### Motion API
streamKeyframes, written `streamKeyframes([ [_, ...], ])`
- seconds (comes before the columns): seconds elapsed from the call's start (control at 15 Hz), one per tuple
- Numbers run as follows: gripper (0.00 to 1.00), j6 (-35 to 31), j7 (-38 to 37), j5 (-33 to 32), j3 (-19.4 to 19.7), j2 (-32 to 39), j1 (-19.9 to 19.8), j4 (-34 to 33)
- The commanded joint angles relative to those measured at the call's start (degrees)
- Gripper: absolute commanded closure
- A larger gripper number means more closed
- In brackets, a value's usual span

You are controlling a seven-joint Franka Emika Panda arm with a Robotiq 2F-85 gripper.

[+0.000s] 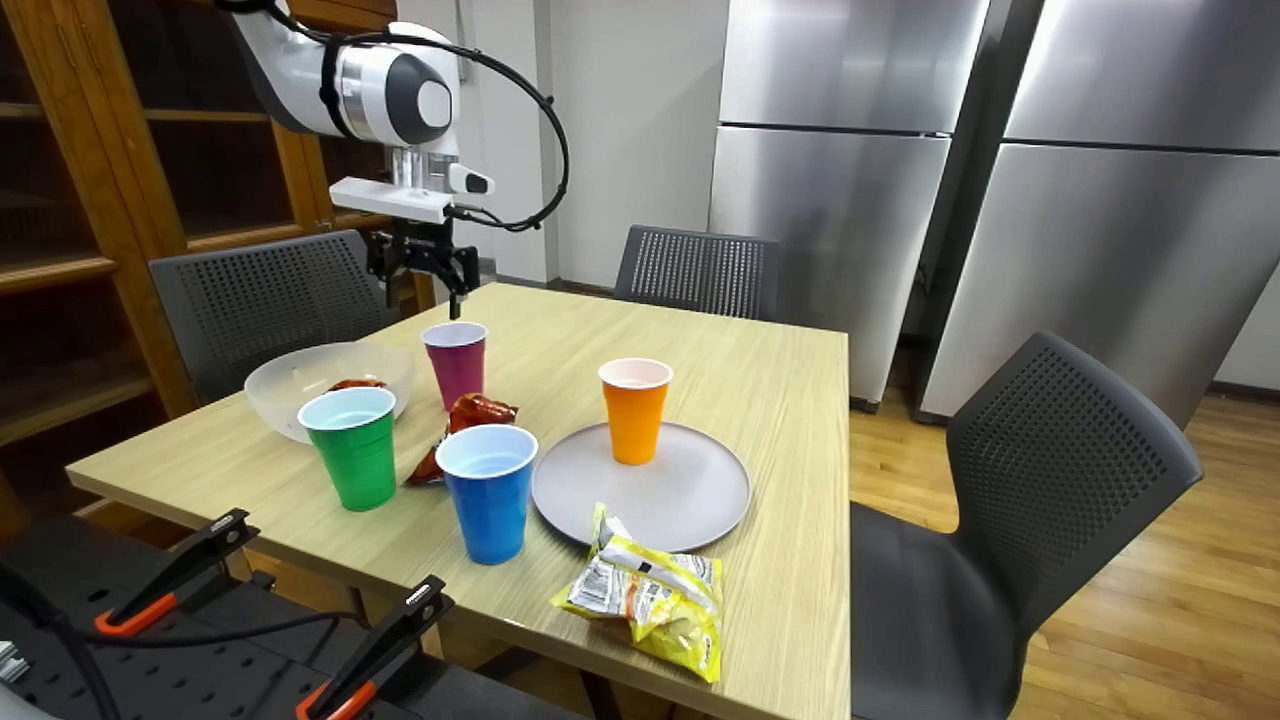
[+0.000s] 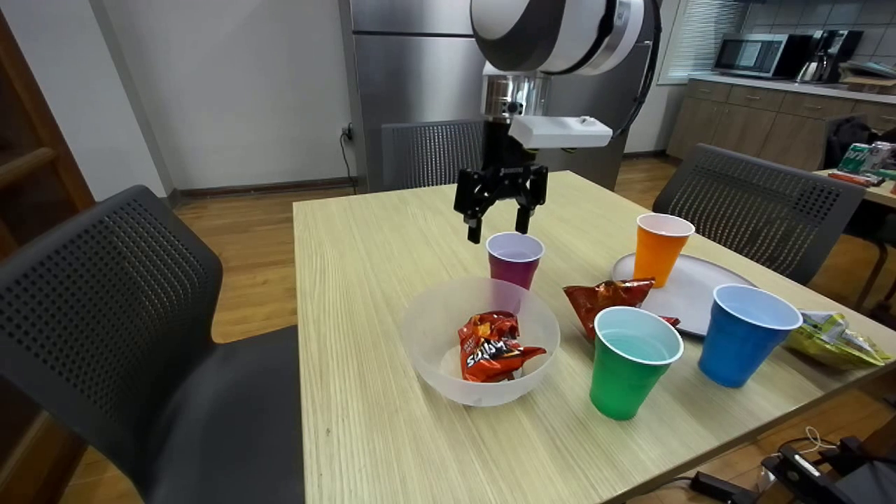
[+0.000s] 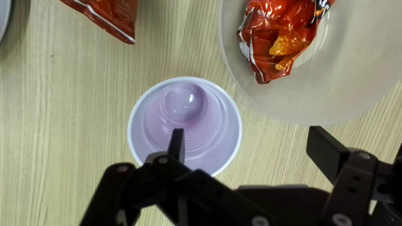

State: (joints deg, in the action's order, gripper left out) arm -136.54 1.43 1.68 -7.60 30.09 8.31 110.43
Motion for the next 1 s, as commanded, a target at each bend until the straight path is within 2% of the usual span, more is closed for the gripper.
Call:
streamKeyframes([
  [0.0, 0.0, 0.3, -2.6, -0.7, 0.7, 4.0, 1.5, -4.5],
  [0.6, 0.0, 0.7, -3.1, -1.0, 1.4, 7.0, 2.1, -6.8],
  [0.67, 0.25, 0.5, -2.8, -1.0, 1.4, 6.9, 2.0, -6.5],
  [0.73, 0.26, 0.5, -2.8, -1.0, 1.5, 6.8, 2.0, -6.3],
  [0.93, 0.49, 0.3, -2.9, -1.1, 1.6, 6.2, 2.1, -5.5],
])
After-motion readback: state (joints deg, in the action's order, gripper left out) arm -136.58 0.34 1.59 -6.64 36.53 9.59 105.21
